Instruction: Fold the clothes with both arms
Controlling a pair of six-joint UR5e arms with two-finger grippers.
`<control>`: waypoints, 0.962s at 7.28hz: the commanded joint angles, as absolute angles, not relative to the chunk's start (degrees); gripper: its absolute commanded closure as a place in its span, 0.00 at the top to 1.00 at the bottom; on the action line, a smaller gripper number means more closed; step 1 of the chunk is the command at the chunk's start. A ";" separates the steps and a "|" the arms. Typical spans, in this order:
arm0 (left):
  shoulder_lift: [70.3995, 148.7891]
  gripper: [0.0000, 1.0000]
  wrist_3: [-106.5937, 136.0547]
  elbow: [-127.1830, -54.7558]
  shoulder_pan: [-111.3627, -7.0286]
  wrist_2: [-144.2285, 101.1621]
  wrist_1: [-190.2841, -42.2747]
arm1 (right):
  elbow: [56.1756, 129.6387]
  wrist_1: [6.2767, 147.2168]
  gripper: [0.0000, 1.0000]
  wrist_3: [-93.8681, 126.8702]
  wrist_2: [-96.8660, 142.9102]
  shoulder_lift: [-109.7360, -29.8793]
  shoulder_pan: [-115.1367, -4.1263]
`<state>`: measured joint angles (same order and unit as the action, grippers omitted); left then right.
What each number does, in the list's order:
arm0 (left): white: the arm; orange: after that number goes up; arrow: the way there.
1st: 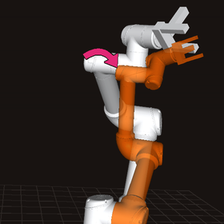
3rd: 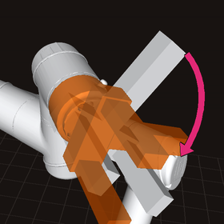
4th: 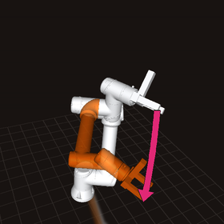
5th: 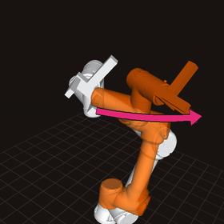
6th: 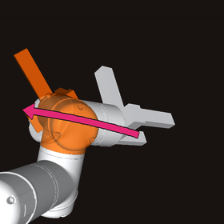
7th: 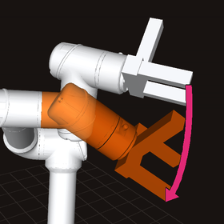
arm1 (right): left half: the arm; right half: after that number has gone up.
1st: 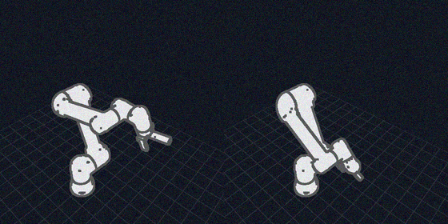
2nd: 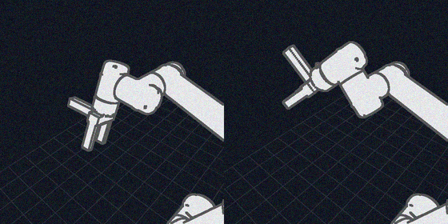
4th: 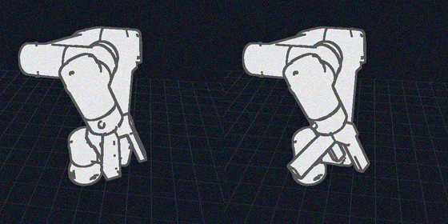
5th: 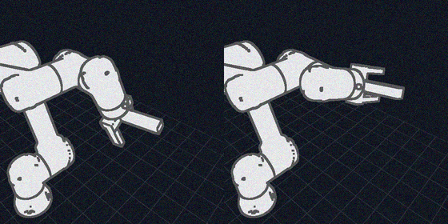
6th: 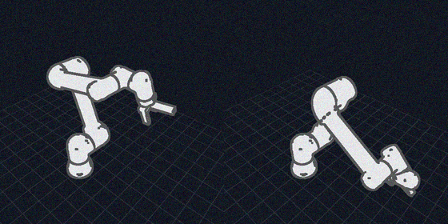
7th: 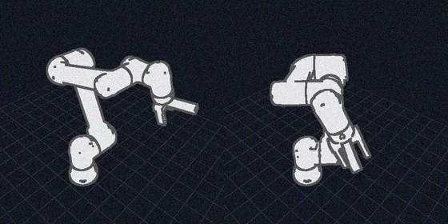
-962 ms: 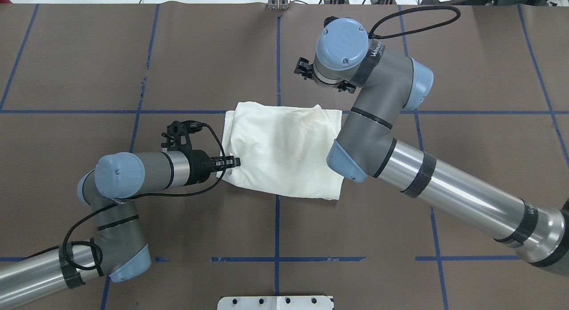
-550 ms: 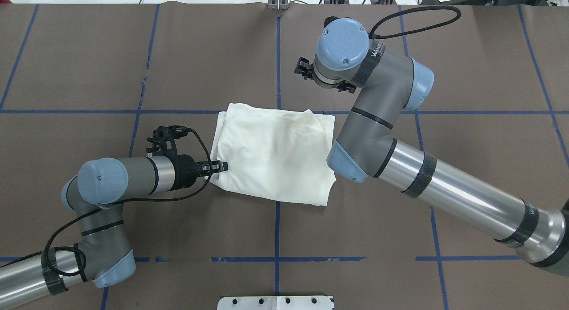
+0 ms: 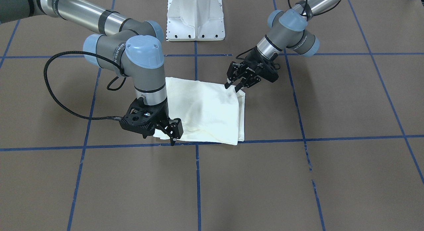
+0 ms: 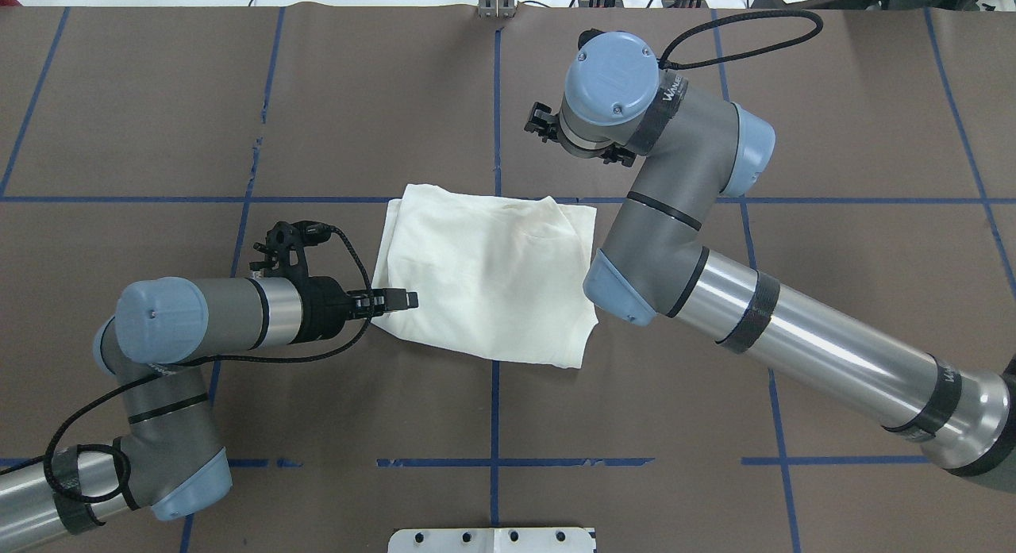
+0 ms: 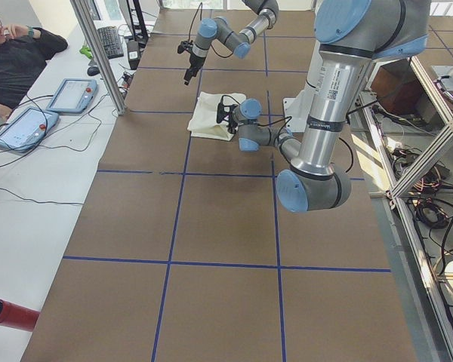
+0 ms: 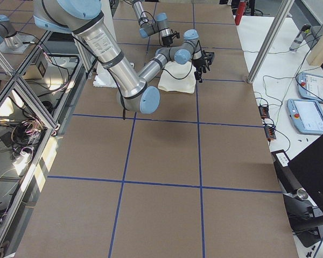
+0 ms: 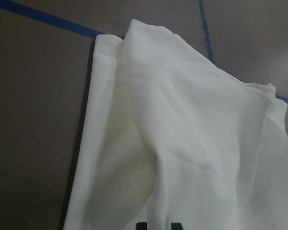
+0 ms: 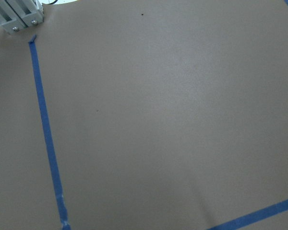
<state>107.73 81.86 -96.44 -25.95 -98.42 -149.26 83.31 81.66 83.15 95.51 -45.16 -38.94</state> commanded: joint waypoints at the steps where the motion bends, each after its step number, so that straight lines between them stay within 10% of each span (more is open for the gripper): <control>1: 108.53 1.00 86.18 -100.37 -25.58 -100.11 -145.38 | 83.41 81.65 1.00 83.14 95.62 -45.17 -38.94; 7: 112.06 1.00 87.89 -92.91 -25.58 -98.61 -144.93 | 83.41 81.65 1.00 83.14 95.45 -45.26 -38.94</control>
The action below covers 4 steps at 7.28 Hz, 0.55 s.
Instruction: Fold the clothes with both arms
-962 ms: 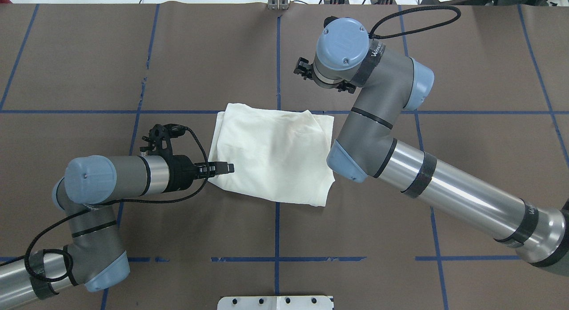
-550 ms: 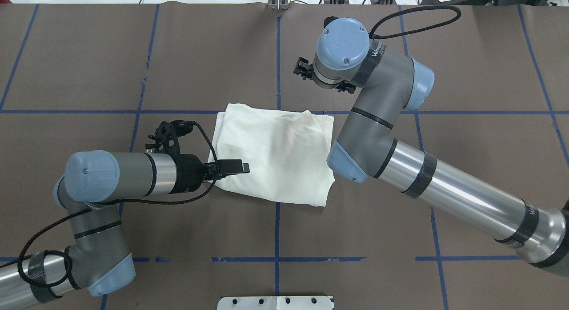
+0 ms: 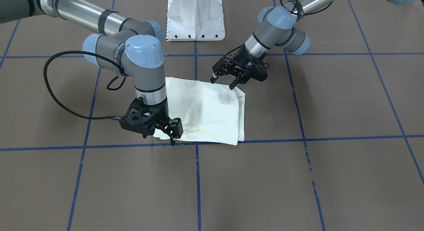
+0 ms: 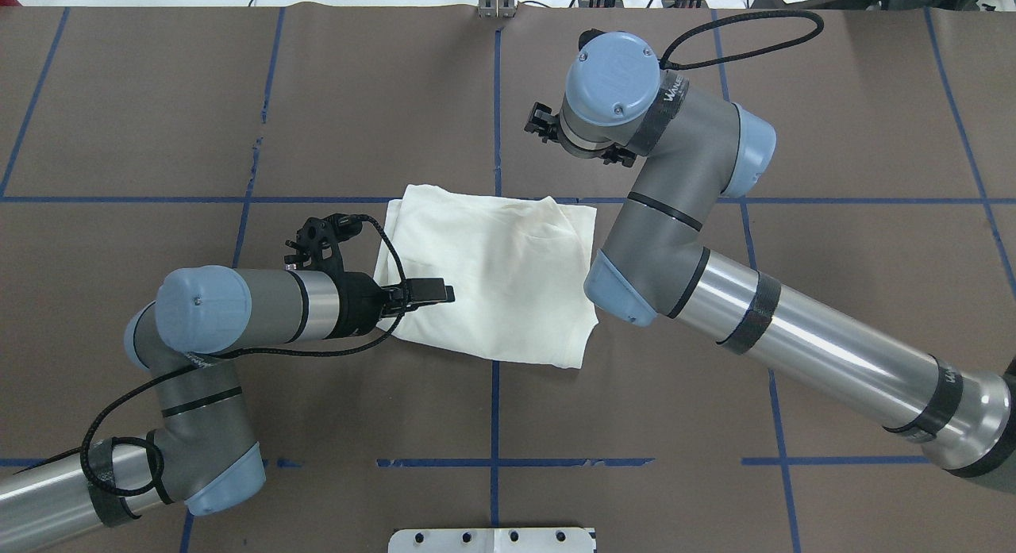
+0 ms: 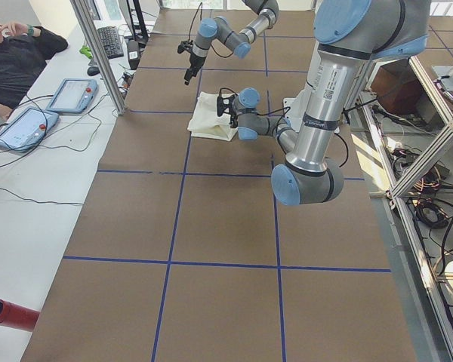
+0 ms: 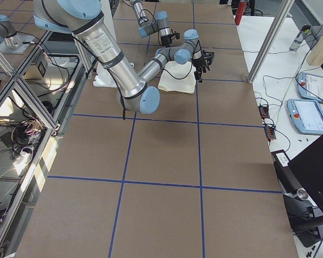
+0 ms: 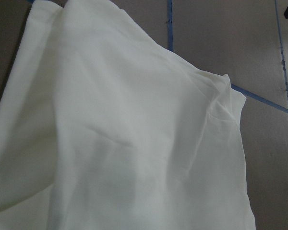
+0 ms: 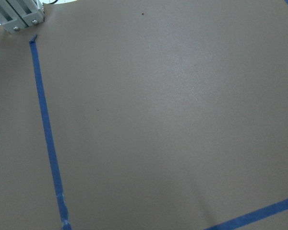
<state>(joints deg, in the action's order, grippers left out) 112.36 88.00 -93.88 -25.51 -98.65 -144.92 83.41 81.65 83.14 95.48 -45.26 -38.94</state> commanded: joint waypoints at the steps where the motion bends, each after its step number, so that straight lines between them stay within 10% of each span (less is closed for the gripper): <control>1: 112.15 1.00 87.80 -90.90 -25.40 -98.70 -145.45 | 83.41 81.65 1.00 83.14 95.45 -45.26 -38.94; 4: 112.06 1.00 87.80 -89.12 -25.22 -98.70 -145.63 | 83.41 81.65 1.00 83.14 95.45 -45.35 -38.94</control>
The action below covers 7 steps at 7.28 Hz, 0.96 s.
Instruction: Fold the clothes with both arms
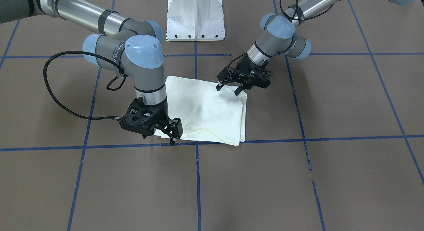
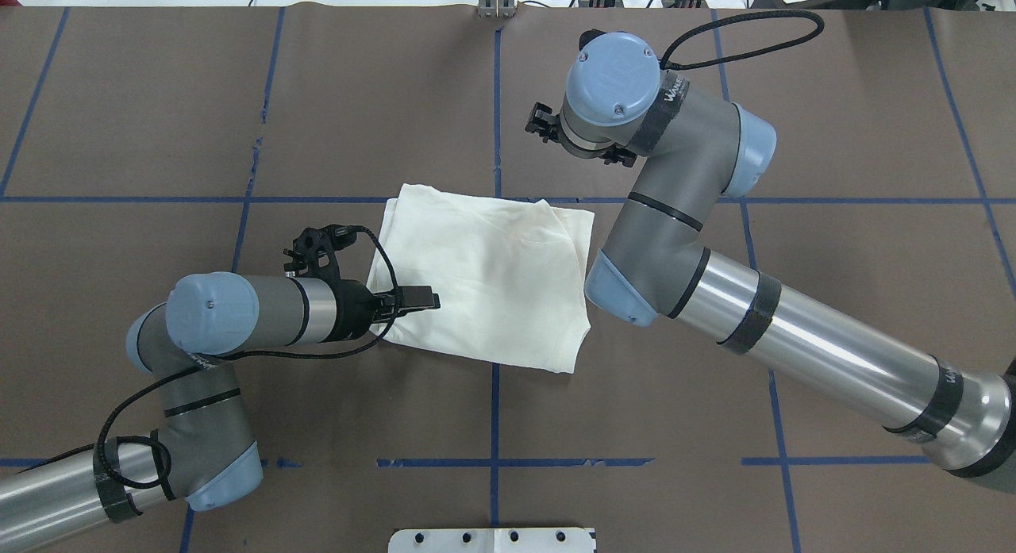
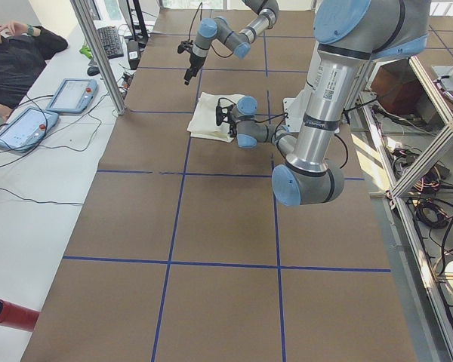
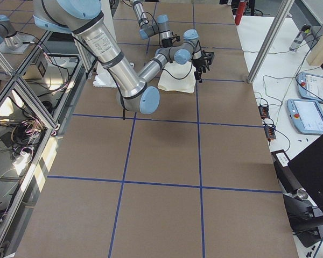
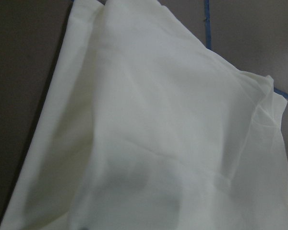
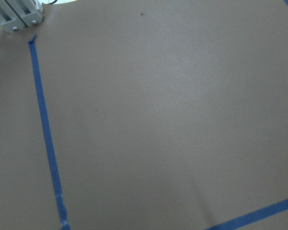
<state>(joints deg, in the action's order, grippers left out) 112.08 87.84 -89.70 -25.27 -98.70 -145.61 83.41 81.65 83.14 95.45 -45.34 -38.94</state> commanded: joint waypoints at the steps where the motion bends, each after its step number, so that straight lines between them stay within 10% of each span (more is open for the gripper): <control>1: 112.06 1.00 87.80 -88.86 -25.14 -98.70 -145.72 | 83.41 81.65 1.00 83.14 95.45 -45.35 -38.94; 7: 112.15 1.00 81.17 -100.76 -31.71 -104.58 -130.94 | 85.85 84.26 1.00 70.46 107.72 -47.18 -44.28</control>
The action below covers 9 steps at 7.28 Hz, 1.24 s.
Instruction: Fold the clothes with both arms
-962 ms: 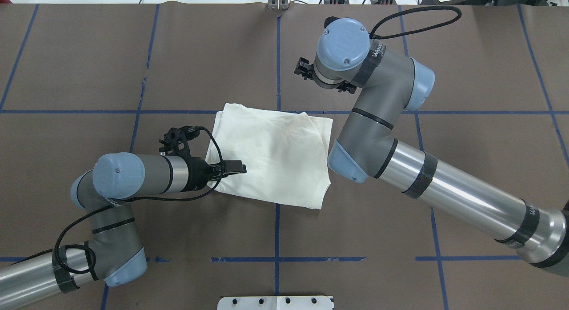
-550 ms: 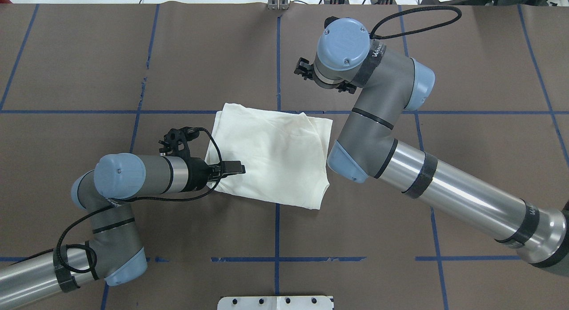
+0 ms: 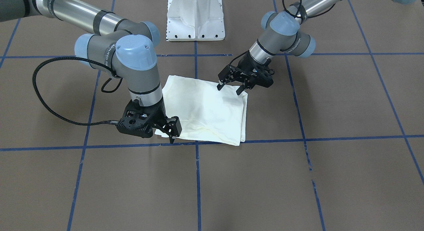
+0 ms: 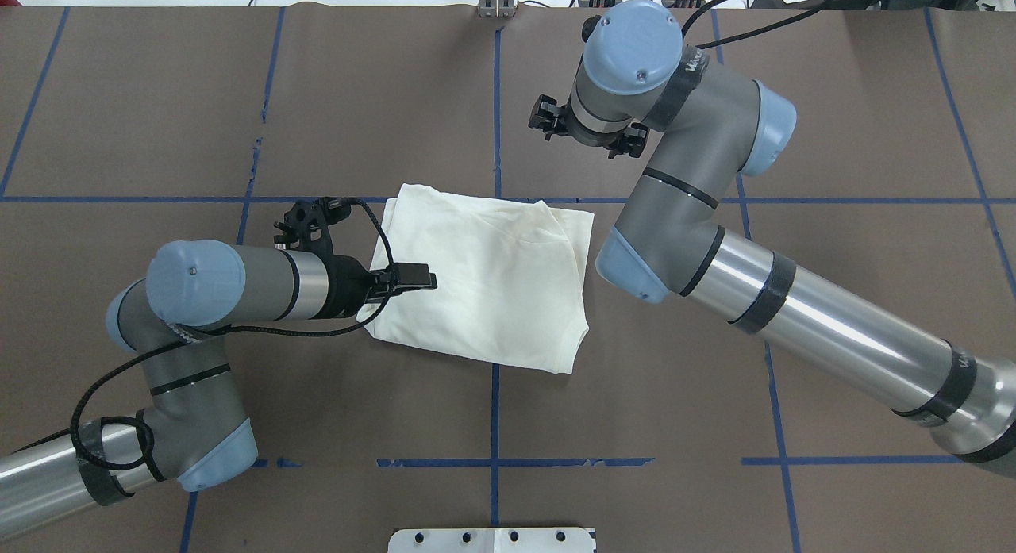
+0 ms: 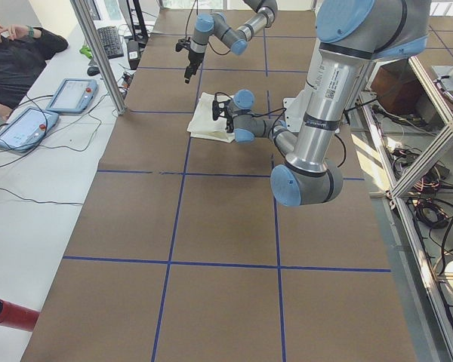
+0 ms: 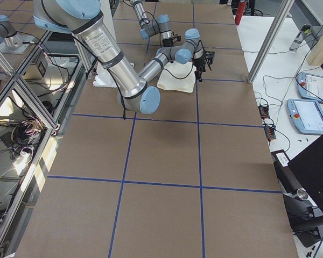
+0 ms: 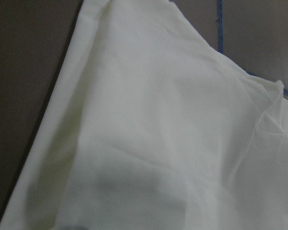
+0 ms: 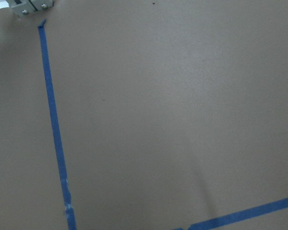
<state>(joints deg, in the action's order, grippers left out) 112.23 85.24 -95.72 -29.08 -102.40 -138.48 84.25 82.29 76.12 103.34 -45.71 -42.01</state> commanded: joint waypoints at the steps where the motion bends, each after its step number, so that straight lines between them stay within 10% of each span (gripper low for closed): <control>1: 112.06 1.00 75.03 -106.29 -33.38 -105.02 -120.17 | 90.22 89.94 1.00 62.48 110.45 -49.29 -47.34; 5: 102.71 1.00 41.43 -118.99 -48.63 -111.85 -98.70 | 108.86 107.55 1.00 23.23 123.81 -69.02 -68.13; 9: 85.63 1.00 1.75 -116.21 -77.71 -124.42 -99.23 | 109.07 108.37 1.00 -2.11 128.57 -89.77 -86.28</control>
